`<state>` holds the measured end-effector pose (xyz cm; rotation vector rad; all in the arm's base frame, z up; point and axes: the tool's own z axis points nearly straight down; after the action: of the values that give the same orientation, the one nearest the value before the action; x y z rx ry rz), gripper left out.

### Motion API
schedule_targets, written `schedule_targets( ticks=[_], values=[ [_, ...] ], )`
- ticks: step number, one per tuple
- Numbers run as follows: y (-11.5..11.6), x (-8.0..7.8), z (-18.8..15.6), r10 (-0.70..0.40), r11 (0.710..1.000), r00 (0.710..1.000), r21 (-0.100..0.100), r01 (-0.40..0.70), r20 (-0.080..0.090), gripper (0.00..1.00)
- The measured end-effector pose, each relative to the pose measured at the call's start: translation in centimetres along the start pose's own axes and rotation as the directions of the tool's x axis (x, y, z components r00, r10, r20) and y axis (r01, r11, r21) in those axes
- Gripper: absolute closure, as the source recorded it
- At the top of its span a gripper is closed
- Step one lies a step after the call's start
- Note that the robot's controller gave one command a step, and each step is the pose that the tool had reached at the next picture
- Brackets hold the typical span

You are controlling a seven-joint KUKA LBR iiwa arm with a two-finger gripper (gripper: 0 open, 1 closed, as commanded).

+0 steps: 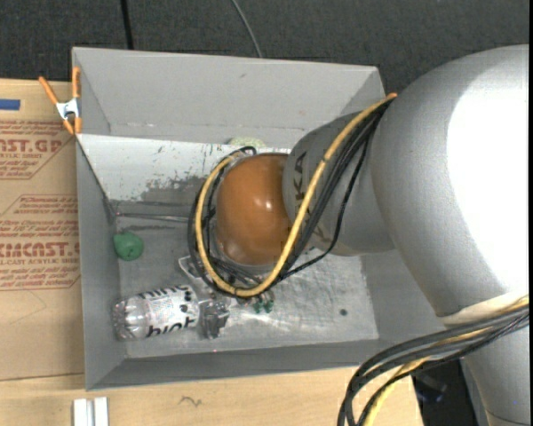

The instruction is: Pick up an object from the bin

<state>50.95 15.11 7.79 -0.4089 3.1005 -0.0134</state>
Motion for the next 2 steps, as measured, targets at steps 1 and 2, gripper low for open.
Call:
schedule_targets(
  ticks=[1,2],
  values=[
    [0.0,0.0,0.0,0.000,1.000,1.000,0.000,0.000,0.000,1.00],
    [-1.1,-1.2,-2.0,0.007,1.000,1.000,-0.003,-0.007,-0.010,1.00]
  ],
)
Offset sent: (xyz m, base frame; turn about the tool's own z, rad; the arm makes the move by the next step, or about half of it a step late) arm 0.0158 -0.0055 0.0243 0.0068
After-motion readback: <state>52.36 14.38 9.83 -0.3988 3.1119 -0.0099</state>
